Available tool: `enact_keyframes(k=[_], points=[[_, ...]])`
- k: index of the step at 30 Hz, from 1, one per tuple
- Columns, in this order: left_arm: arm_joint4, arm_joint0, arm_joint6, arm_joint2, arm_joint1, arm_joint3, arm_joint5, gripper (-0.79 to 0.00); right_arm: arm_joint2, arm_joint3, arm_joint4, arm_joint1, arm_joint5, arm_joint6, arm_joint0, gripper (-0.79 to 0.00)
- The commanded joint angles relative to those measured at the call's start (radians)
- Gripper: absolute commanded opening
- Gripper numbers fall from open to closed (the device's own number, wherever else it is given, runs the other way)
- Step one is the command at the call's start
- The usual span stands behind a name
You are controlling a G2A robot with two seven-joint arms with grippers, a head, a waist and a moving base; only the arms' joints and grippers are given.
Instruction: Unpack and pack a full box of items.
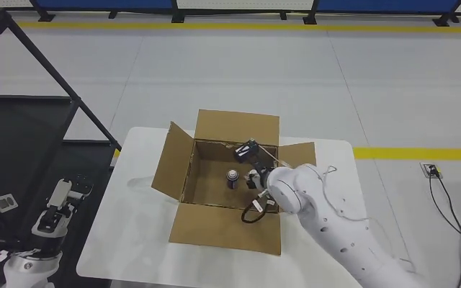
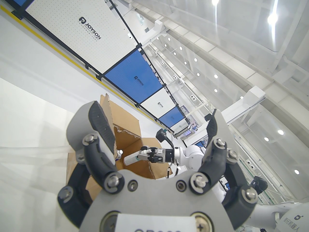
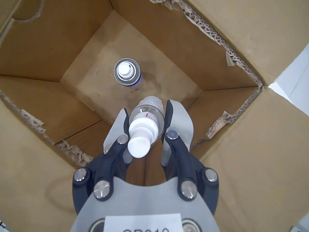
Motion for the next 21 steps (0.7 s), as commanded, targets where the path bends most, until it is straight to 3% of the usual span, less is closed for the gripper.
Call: enact_keyframes(k=[1,3,6,10,21], points=[[0.0,0.0,0.0,0.0,0.0,0.0,0.0,0.0,-0.022,0.072,0.022,-0.016,0.001,-0.007,0.029,-0.785],[0.0,0.0,0.0,0.0,0.0,0.0,0.0,0.0,-0.045,0.124,0.034,-0.032,0.003,-0.011,0.052,-0.785],[0.0,0.0,0.0,0.0,0.0,0.0,0.0,0.0,-0.078,0.187,0.034,-0.053,0.01,-0.014,0.081,-0.619],[0.0,0.0,0.0,0.0,0.0,0.0,0.0,0.0,-0.107,0.244,0.037,-0.076,0.001,-0.032,0.103,-0.477],[0.0,0.0,0.0,0.0,0.0,0.0,0.0,0.0,-0.12,0.312,0.029,-0.108,-0.018,-0.047,0.123,-0.428]])
